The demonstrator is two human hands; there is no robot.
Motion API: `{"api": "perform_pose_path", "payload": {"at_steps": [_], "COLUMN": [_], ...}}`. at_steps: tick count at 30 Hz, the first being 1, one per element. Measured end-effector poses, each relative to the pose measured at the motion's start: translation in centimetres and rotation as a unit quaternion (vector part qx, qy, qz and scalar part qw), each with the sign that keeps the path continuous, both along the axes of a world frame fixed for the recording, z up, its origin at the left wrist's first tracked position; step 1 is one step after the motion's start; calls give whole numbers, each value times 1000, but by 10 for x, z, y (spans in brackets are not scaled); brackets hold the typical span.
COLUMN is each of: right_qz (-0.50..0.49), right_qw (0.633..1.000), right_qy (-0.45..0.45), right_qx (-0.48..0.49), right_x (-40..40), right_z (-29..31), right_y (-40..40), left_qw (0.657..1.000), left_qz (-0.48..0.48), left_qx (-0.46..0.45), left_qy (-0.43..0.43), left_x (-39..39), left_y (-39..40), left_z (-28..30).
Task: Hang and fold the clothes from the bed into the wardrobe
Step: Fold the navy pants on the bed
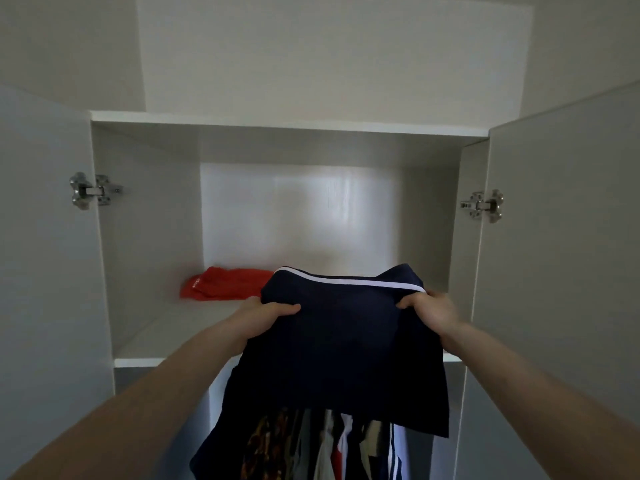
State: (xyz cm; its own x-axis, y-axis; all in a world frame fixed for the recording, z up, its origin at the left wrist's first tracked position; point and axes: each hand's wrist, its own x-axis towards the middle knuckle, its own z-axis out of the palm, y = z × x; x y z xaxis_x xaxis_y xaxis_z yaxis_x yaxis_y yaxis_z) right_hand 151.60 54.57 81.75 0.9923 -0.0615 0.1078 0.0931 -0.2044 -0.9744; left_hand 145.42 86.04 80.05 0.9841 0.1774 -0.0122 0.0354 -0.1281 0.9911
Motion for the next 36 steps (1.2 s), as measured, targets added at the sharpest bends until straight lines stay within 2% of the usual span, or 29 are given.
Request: {"api": "perform_pose_path", "payload": {"at_steps": [13,15,18,20,22,23,25,28,30,36], "right_qz": [-60,-61,-61,-67,-66,-53,-5,31,29,10], "right_qw": [995,995,991,980,960,954,941,898,877,862], "right_qy": [54,50,53,48,2,-29,-74,-50,-38,-56], "right_qx": [-53,-65,-103,-183,-272,-293,-329,-435,-477,-504], "right_x": [199,226,255,257,243,232,207,177,171,223], "right_z": [3,1,-7,-16,-28,-36,-58,-90,-103,-114], "right_y": [55,64,75,81,86,89,94,103,111,116], "left_qw": [999,999,992,965,898,860,798,726,727,768], "left_qz": [-15,-20,-39,-27,-12,-36,-129,-199,-190,-164], "left_qx": [-23,1,105,253,440,503,571,639,642,609], "left_qy": [41,38,57,57,-18,-76,-143,-158,-151,-115], "left_x": [224,249,276,282,276,270,258,254,261,309], "left_y": [44,51,62,68,71,71,73,74,72,66], "left_z": [-3,-10,-22,-31,-47,-57,-79,-101,-106,-115]}}
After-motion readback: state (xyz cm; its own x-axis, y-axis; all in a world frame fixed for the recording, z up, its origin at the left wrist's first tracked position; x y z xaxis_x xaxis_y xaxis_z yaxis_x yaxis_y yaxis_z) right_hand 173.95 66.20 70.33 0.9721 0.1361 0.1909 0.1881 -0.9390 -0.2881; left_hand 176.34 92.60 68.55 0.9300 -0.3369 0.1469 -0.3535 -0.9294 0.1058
